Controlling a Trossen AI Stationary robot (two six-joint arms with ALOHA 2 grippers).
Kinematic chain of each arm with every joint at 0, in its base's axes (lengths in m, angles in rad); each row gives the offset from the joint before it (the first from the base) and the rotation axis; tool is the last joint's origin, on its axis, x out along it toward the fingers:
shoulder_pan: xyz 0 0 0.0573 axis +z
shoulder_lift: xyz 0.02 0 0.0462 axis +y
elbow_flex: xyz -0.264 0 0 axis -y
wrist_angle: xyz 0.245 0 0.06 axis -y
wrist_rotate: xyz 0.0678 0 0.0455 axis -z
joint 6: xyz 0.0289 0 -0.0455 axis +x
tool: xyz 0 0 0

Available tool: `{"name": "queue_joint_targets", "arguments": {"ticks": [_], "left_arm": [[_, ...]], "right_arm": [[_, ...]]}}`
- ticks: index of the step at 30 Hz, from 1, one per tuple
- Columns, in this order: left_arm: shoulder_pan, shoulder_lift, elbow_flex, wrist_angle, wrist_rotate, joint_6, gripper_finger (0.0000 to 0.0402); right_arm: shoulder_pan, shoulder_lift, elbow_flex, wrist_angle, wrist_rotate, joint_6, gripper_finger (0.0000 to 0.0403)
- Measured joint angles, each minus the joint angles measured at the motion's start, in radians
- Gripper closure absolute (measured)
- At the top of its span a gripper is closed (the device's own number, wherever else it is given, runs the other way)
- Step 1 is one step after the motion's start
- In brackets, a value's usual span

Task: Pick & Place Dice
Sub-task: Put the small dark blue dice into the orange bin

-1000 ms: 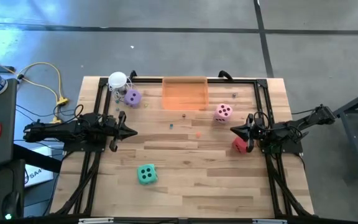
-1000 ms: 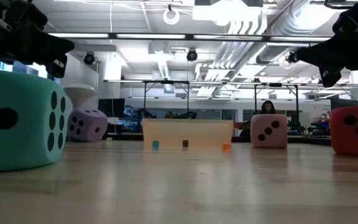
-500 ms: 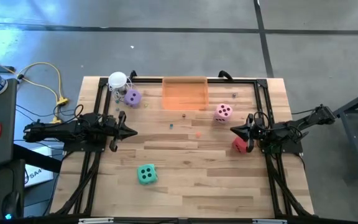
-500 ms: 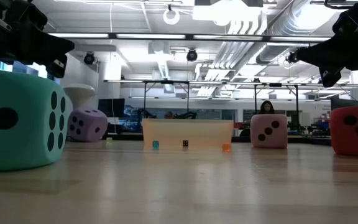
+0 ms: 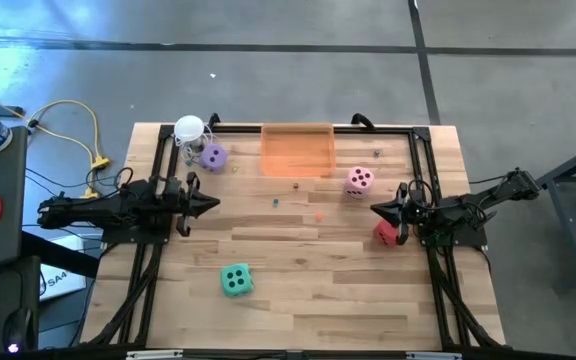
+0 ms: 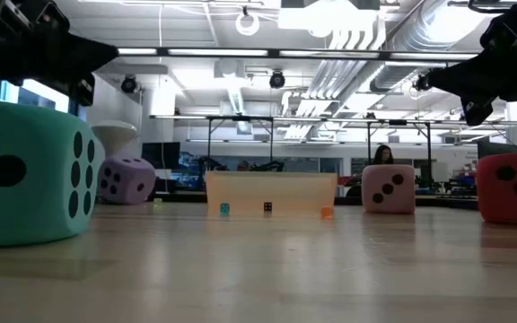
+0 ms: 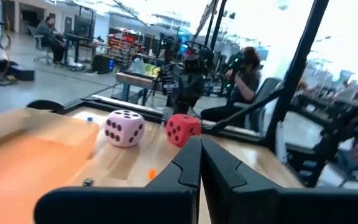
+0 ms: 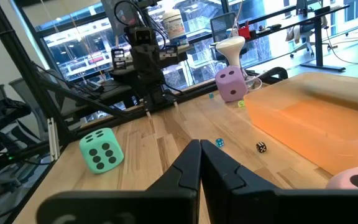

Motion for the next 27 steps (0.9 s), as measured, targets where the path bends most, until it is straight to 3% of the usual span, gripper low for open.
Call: {"name": "queue_joint_targets", "arguments": {"ticks": [11, 16, 21, 27], "left_arm": [[0.000, 0.000, 0.000, 0.009, 0.002, 0.067, 0.0401], [-0.001, 0.000, 0.000, 0.086, -0.015, -0.006, 0.0401], [0.000, 0.000, 0.000, 0.128, -0.103, -0.096, 0.0401], [0.000, 0.000, 0.000, 0.141, -0.098, -0.060, 0.0401]], "right_arm": [[0.000, 0.000, 0.000, 0.001, 0.029, -0.034, 0.0401], [-0.001, 0.000, 0.000, 0.010, 0.056, -0.039, 0.0401], [-0.002, 0.000, 0.000, 0.217, 0.105, 0.075, 0.0401], [-0.002, 0.000, 0.058, 0.492, 0.048, -0.108, 0.0401]]}}
